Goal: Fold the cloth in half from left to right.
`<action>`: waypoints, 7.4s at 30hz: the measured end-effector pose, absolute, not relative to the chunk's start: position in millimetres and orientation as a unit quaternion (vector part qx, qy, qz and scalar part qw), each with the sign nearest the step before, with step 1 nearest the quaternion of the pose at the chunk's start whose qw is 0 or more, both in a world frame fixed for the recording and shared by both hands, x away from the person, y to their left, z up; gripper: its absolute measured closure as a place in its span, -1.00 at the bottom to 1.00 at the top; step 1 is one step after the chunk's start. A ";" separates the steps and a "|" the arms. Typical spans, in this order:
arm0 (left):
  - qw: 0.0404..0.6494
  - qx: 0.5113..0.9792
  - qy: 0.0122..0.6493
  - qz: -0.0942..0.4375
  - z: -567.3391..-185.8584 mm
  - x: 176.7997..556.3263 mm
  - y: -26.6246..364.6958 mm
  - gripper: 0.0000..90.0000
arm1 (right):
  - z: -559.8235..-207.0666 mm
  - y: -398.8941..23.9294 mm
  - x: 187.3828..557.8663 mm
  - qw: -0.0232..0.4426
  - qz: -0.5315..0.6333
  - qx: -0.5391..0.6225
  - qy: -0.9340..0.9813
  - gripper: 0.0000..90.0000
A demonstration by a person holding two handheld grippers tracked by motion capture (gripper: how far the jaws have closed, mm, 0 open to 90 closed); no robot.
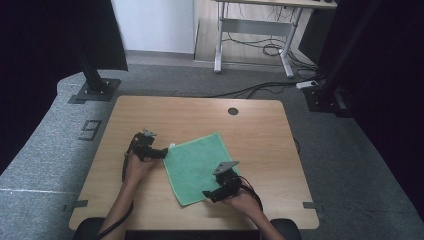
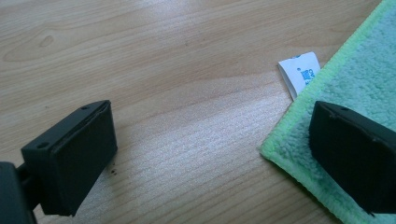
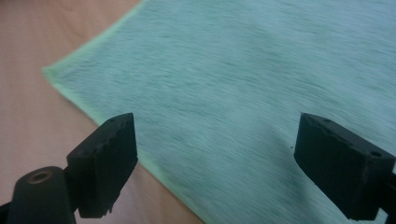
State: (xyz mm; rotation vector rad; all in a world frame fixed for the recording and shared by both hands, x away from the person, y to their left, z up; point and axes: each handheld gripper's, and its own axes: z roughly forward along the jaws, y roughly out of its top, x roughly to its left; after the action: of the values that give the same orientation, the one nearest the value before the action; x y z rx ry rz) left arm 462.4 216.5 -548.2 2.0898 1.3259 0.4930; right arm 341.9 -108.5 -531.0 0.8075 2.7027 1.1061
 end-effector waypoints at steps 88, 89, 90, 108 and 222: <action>0.398 0.791 0.445 0.137 -491.8 462.6 190.4 0.91 | -486.4 -58.2 311.8 0.086 0.367 0.157 0.913 0.94; 0.398 0.791 0.444 0.136 -492.9 464.2 186.6 0.91 | -487.4 -62.9 312.9 0.087 0.367 0.163 0.912 0.94; 0.400 0.792 0.441 0.134 -494.1 465.8 183.1 0.91 | -488.7 -67.5 314.1 0.088 0.368 0.170 0.910 0.94; 0.394 0.814 0.404 0.139 -496.7 488.3 131.0 0.91 | -497.9 -119.5 324.5 0.102 0.374 0.228 0.893 0.94; 0.312 0.841 0.411 0.164 -546.8 445.6 135.6 -1.00 | -536.8 -137.4 353.8 0.121 0.323 0.287 0.894 -0.18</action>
State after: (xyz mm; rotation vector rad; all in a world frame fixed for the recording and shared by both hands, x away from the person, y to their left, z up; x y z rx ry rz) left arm 445.6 135.6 -546.8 2.2180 1.0857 0.4326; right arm 353.8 -137.4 -536.8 0.8376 2.6098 0.9418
